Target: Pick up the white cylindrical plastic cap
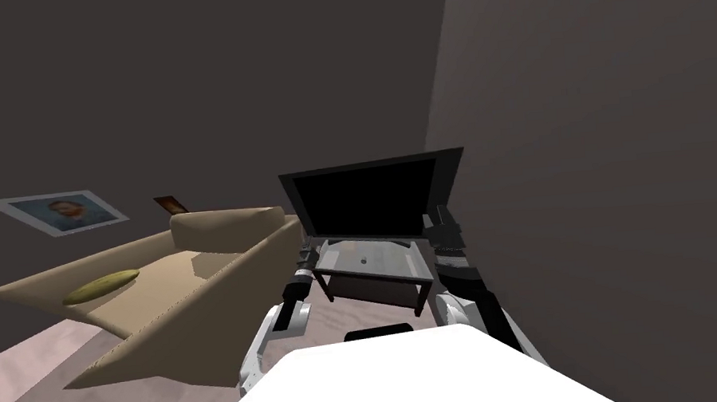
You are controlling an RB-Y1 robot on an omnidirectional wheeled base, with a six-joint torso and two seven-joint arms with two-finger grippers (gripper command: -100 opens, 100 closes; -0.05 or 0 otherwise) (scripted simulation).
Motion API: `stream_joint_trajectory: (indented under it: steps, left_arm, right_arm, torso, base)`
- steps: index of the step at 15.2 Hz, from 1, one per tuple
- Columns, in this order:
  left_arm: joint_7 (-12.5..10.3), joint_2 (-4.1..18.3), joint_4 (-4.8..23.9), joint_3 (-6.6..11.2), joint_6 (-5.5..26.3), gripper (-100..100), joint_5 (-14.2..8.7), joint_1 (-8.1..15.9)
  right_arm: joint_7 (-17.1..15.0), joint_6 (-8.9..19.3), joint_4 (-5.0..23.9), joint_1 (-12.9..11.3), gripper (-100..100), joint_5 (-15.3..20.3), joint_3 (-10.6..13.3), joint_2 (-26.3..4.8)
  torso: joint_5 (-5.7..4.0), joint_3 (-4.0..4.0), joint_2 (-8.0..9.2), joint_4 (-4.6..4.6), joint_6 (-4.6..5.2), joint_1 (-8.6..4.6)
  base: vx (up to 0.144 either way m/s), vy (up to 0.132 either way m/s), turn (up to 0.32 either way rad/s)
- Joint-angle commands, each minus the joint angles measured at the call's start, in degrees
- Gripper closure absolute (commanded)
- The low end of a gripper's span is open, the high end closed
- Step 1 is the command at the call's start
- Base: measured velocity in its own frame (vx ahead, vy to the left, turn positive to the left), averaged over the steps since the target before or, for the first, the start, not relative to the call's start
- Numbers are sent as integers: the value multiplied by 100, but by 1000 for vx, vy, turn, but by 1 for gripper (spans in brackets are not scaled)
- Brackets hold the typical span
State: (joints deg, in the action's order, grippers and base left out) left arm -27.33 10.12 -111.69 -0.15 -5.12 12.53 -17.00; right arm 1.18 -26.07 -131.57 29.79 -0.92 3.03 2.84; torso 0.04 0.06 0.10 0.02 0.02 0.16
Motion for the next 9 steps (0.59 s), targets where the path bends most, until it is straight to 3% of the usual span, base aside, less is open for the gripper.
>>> stream_joint_trajectory:
  steps: [1, 6, 8, 9]
  left_arm:
    - [-253, 21, 239, 25, 173, -100, 94, 119]
    - [-871, 70, 857, 79, 781, -100, 434, 513]
    - [-981, 70, 907, 79, 822, -100, 434, 513]
    - [-1195, 82, 1144, 96, 1018, -100, 540, 651]
  right_arm:
    - [0, 0, 0, 0, 0, 0, 0, 0]
    - [0, 0, 0, 0, 0, 0, 0, 0]
    - [0, 0, 0, 0, 0, 0, 0, 0]
    - [0, 0, 0, 1, 0, 0, 0, 0]
  torso:
    - [0, 0, 0, 0, 0, 0]
    - [0, -3, -5, -1, -1, -3]
    - [-1, -3, -5, -1, -1, -5]
    - [-2, -3, -6, -1, -2, -8]
  base:
    - [-28, 31, -82]
    - [-22, 26, -93]
    - [-19, 13, -67]
    - [-14, 7, -84]
